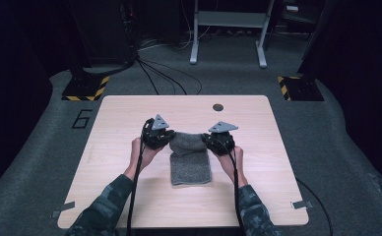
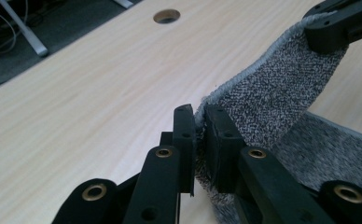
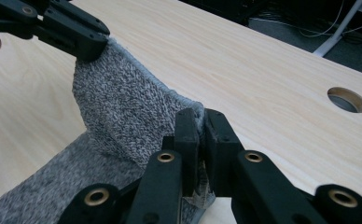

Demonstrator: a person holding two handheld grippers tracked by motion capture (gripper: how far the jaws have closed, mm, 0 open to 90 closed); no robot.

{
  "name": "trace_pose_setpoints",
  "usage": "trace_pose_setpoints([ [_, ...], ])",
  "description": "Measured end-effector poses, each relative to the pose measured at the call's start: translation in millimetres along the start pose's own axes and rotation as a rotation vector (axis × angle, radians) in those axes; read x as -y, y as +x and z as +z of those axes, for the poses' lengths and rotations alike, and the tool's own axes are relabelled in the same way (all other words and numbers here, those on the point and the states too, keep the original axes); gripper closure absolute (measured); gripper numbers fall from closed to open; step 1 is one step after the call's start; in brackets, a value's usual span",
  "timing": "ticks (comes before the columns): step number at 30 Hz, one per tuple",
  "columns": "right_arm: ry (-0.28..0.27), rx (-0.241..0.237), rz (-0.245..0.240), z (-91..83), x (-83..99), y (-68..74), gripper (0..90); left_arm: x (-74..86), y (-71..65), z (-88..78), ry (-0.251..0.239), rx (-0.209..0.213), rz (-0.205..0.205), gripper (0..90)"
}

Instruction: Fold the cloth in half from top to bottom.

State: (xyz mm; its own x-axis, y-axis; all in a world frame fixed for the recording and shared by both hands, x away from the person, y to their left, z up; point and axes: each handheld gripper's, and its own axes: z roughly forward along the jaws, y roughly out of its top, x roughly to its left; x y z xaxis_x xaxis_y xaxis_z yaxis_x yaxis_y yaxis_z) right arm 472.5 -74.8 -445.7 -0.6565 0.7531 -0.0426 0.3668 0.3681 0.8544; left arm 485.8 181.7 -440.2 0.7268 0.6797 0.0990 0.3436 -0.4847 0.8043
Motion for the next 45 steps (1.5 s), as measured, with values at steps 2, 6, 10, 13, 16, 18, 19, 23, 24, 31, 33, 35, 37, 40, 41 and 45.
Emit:
trace_pose_setpoints([
  [2, -0.002, -0.004, -0.006, -2.8, 4.3, 2.9, 84.1, 6.2, -3.9, -1.3, 0.004, 0.008, -0.008, 82.0],
  [6, -0.003, -0.012, -0.008, -7.7, 14.2, 9.0, 84.0, 14.2, -11.6, -4.7, 0.013, 0.02, -0.007, 81.2],
  [10, 0.01, -0.019, -0.009, -11.8, 25.7, 15.0, 83.9, 22.3, -18.1, -7.4, 0.011, 0.044, -0.018, 80.2],
  [13, 0.014, -0.024, 0.003, -15.9, 33.4, 18.7, 83.7, 28.4, -23.8, -8.7, 0.021, 0.057, -0.011, 79.3],
  [16, 0.015, -0.029, 0.007, -19.5, 40.4, 22.8, 83.6, 34.4, -28.9, -10.6, 0.023, 0.064, -0.012, 78.7],
  [18, 0.025, -0.033, -0.003, -20.7, 44.8, 25.3, 83.4, 38.1, -31.9, -11.5, 0.025, 0.077, -0.016, 78.1],
  [19, 0.026, -0.039, -0.003, -21.6, 49.9, 27.4, 83.1, 41.2, -34.0, -12.1, 0.031, 0.083, -0.017, 77.2],
  [23, 0.04, -0.049, -0.003, -21.9, 57.4, 30.2, 82.2, 54.5, -43.3, -13.4, 0.054, 0.119, -0.022, 73.9],
  [24, 0.049, -0.052, -0.003, -21.7, 61.1, 31.8, 81.7, 58.0, -45.6, -14.4, 0.067, 0.13, -0.021, 72.8],
  [31, 0.097, -0.102, 0.015, -37.9, 76.9, 35.1, 61.0, 81.5, -59.5, -29.3, 0.101, 0.198, -0.068, 48.2],
  [33, 0.09, -0.119, 0.025, -46.8, 77.8, 31.4, 56.1, 83.2, -60.2, -39.5, 0.085, 0.204, -0.08, 39.1],
  [35, 0.084, -0.128, 0.045, -54.2, 75.0, 24.9, 47.9, 81.2, -58.1, -47.8, 0.063, 0.2, -0.09, 33.4],
  [37, 0.073, -0.124, 0.069, -56.9, 70.7, 19.6, 43.8, 75.3, -53.1, -52.0, 0.041, 0.178, -0.098, 28.6],
  [40, 0.102, -0.09, 0.094, -46.1, 62.4, 16.8, 31.9, 67.7, -45.9, -47.4, 0.034, 0.115, -0.106, 25.3],
  [41, 0.112, -0.088, 0.085, -40.1, 61.3, 16.9, 30.3, 65.6, -41.9, -43.9, 0.051, 0.107, -0.114, 24.9],
  [45, 0.173, -0.069, 0.061, -22.1, 61.7, 20.1, 26.0, 69.2, -34.9, -21.1, 0.112, 0.089, -0.174, 22.3],
])
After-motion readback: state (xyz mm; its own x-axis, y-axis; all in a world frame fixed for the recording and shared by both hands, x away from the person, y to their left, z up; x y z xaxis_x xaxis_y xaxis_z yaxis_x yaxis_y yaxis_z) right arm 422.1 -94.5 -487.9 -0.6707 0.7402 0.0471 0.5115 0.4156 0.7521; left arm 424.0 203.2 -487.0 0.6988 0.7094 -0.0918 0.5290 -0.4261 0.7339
